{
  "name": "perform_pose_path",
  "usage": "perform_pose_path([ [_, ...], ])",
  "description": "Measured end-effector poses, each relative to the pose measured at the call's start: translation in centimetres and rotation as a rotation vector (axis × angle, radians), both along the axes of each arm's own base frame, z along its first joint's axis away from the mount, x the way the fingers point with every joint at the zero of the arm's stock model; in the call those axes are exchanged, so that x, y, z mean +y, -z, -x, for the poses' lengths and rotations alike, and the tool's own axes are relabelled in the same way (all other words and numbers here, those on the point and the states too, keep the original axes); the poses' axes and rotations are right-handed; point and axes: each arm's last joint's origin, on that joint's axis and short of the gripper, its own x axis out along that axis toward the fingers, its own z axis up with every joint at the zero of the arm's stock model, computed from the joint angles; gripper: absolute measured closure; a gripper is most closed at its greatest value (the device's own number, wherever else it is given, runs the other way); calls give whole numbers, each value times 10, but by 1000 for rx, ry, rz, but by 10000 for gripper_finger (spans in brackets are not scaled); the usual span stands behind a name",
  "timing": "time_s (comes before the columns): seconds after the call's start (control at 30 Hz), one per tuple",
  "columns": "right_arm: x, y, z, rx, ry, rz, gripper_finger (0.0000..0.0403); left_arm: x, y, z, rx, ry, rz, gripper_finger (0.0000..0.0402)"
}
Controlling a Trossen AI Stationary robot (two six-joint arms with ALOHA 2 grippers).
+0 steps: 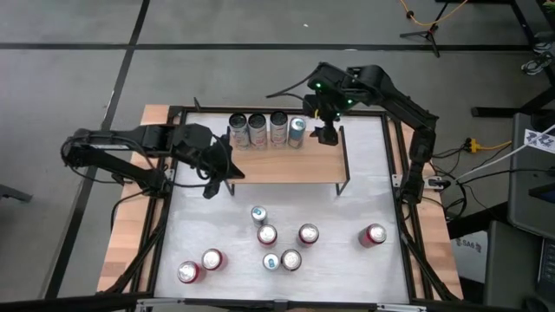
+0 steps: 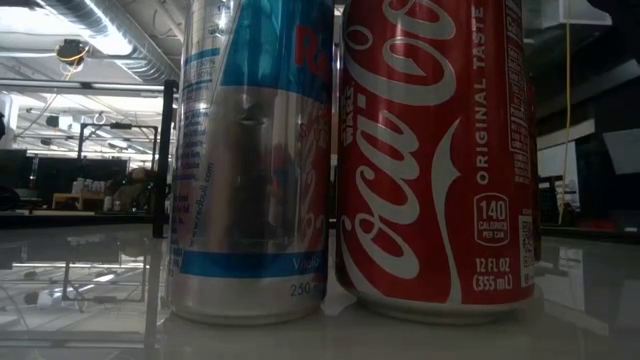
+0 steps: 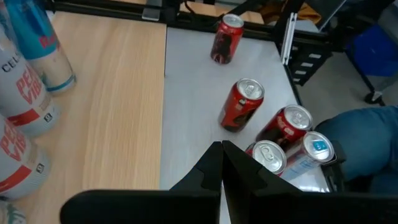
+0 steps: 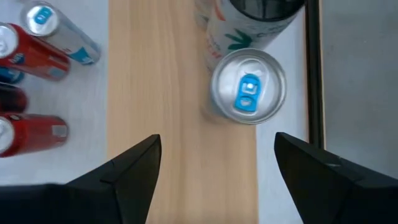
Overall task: Place canned beverage on shelf
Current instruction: Put the right blue soda can on the shelf
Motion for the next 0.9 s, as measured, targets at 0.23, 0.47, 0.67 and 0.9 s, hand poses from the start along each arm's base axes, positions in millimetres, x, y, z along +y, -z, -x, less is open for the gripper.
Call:
perform_pose_path([
  [0.23,-4,8,-14,-18,-46,28,100,0,3,-4,15,0,-1,401],
  [0.47,-7,10,-22,-55,-69,59,100,0,3,-4,15,0,-1,401],
  [0.67,-10,15,-26,-26,-52,86,100,0,3,-4,15,0,-1,401],
  [0.9,-13,23,-33,-2,-64,104,100,0,3,-4,15,0,-1,401],
])
